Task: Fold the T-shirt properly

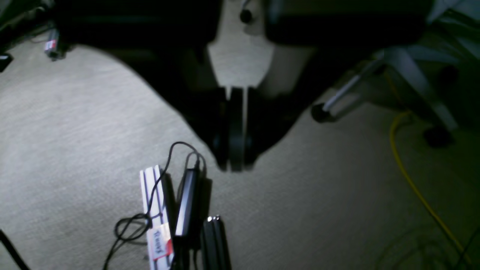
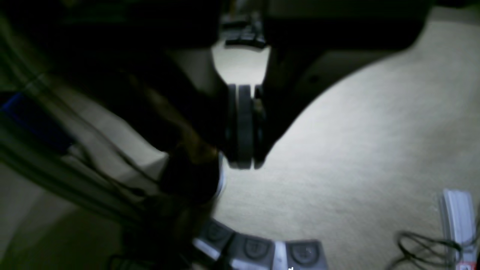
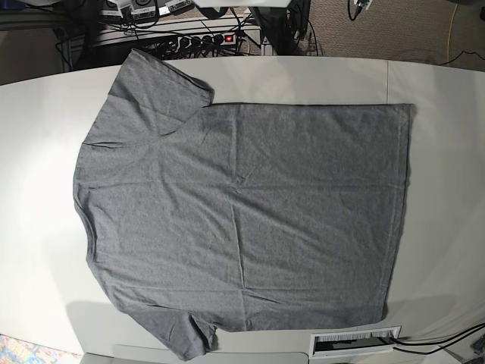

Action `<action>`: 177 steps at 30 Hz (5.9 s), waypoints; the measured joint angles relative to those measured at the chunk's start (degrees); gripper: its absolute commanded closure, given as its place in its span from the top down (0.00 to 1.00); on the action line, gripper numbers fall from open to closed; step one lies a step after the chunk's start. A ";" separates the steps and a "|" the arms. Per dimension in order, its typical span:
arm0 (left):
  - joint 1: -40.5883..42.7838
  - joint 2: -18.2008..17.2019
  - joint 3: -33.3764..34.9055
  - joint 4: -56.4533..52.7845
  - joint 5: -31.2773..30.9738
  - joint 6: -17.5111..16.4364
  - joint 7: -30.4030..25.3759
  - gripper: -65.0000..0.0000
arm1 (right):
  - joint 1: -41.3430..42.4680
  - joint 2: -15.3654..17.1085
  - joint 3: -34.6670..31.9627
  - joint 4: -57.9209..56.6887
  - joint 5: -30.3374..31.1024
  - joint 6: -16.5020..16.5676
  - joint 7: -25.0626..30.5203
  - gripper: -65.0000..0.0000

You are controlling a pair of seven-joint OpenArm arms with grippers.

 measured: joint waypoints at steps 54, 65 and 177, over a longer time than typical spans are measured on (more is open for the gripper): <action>38.82 -13.77 -0.11 66.23 47.87 29.55 4.07 0.00 | -28.33 18.12 0.31 64.78 -25.49 -11.63 -13.66 0.00; 38.84 -14.80 -0.11 73.37 53.79 29.55 8.79 0.00 | -28.48 18.14 0.31 70.34 -28.61 -12.20 -16.17 0.00; -10.08 -29.68 -0.70 47.52 33.46 -9.11 -1.53 0.07 | -24.20 17.94 0.31 70.49 -56.96 -14.14 -24.96 0.23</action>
